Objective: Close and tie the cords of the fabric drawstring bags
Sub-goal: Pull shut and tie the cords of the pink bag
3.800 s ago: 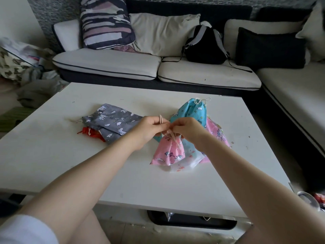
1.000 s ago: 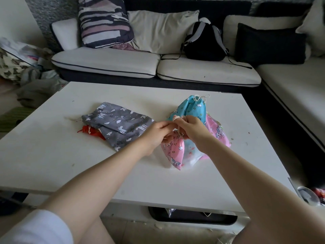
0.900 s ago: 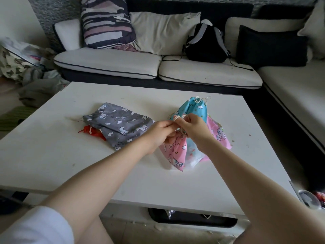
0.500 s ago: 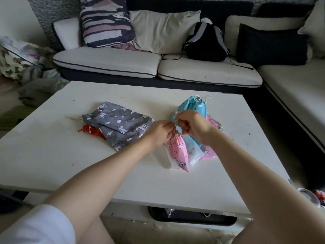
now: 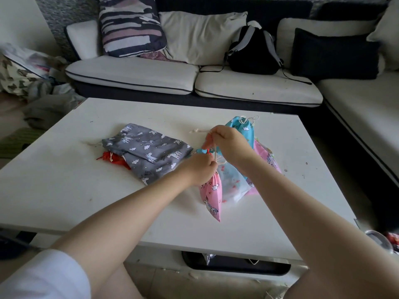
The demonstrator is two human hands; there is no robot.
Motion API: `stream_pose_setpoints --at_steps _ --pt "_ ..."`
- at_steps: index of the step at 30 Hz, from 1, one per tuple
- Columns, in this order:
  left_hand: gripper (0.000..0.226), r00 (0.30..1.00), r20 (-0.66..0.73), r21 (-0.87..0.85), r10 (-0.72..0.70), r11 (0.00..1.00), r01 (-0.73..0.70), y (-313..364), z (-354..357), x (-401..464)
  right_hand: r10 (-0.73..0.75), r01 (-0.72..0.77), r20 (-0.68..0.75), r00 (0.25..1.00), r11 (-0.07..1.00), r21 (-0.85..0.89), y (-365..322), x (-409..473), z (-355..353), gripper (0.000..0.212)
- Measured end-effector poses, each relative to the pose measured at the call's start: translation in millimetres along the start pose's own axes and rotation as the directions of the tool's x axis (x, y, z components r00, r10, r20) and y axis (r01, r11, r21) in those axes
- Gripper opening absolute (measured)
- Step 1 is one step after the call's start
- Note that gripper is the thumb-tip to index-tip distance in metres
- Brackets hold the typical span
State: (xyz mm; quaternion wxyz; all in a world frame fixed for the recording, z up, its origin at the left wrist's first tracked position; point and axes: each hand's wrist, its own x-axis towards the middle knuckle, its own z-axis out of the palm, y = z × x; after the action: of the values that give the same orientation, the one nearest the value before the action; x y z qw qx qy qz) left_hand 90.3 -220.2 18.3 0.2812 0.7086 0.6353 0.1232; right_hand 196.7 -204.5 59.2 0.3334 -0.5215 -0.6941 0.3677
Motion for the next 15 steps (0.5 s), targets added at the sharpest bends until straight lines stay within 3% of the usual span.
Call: stream_pose_setpoints --at_steps 3,6,8,9,11,12,13,15 --pt "0.034 0.996 0.078 0.086 0.035 0.995 -0.041 4 -3 -7 -0.14 0.143 0.033 0.99 0.952 -0.269 -3 7 0 0.027" --pt "0.032 0.995 0.094 0.03 0.03 0.999 -0.033 -1 -5 -5 -0.229 0.246 0.093 0.969 0.862 -0.442 -1 9 -5 0.027" --pt "0.03 0.998 0.064 -0.079 0.009 0.997 -0.004 -2 -8 -4 -0.365 0.297 0.003 0.931 0.751 -0.59 6 4 -8 0.028" --pt "0.031 0.998 0.053 -0.142 0.013 0.99 -0.006 -1 -9 -3 -0.416 0.3 -0.063 0.907 0.746 -0.594 11 1 -8 0.029" --pt "0.032 0.998 0.056 -0.308 0.003 0.951 0.014 -4 -10 -2 -0.288 0.237 -0.125 0.949 0.918 -0.319 15 -3 -5 0.031" --pt "0.028 0.998 0.063 -0.41 -0.015 0.911 0.04 -5 -10 -3 -0.16 0.146 -0.073 0.984 0.974 -0.174 16 -4 -3 0.036" --pt "0.025 0.997 0.069 -0.486 -0.025 0.872 0.055 -6 -10 -3 -0.051 0.05 -0.013 0.999 0.992 -0.116 17 -3 -1 0.042" --pt "0.026 0.998 0.054 -0.546 -0.041 0.835 0.064 -7 -10 -5 0.017 -0.006 0.046 0.999 0.974 -0.226 24 -1 -2 0.04"
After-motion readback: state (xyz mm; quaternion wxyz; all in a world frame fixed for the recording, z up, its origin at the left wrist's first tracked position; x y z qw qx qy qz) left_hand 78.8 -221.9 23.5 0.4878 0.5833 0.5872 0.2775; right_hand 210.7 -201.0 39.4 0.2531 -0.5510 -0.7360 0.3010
